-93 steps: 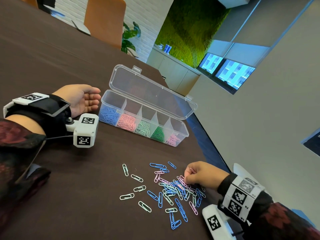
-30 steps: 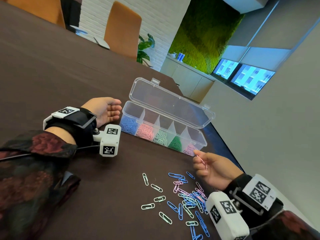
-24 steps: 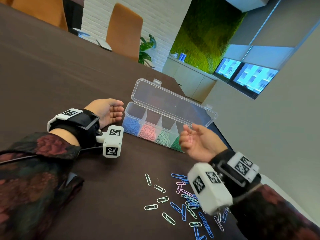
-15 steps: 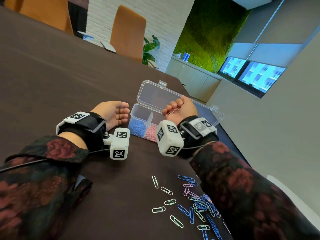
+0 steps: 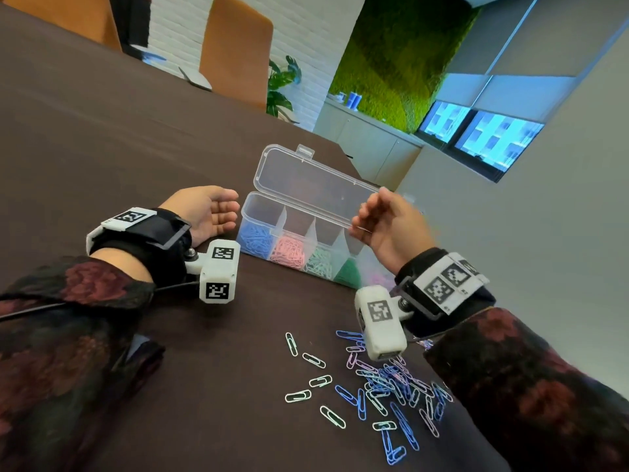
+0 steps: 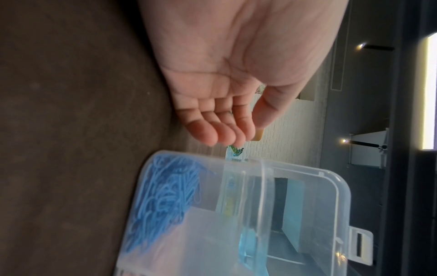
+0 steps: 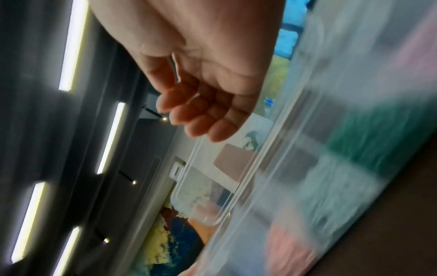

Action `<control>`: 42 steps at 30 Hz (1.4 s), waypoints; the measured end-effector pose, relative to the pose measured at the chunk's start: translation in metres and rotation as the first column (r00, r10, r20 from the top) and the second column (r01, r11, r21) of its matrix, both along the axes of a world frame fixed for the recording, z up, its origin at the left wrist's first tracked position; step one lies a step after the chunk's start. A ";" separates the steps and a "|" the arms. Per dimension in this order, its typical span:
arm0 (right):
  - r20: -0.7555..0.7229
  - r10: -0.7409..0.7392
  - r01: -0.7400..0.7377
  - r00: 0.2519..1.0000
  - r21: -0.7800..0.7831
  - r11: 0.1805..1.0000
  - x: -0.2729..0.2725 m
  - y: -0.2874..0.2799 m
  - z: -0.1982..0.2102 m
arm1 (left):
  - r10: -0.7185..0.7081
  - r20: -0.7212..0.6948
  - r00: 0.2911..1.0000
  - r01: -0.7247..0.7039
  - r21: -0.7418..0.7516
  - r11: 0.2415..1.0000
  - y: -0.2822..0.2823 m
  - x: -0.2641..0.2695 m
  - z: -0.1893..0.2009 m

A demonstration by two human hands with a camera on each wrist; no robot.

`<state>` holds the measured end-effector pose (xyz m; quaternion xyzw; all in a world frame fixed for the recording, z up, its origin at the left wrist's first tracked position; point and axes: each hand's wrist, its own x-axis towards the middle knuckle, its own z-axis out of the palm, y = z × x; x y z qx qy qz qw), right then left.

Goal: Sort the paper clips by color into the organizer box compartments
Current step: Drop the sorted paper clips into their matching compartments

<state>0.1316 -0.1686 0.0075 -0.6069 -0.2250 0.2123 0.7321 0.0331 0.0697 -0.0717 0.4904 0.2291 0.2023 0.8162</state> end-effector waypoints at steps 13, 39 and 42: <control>0.193 0.254 0.155 0.948 -0.974 0.163 0.032 -0.191 -0.041 | -0.039 -0.032 0.999 0.040 0.051 0.998 -0.001 0.002 -0.001; 0.162 0.216 0.122 0.963 -0.975 0.187 0.036 -0.119 -0.044 | -0.032 -0.007 0.999 0.032 0.047 0.998 0.000 0.003 -0.002; 0.053 0.046 0.022 0.998 -0.862 0.507 0.035 -0.128 -0.044 | -0.031 -0.005 1.000 0.031 0.049 0.998 0.001 0.003 -0.002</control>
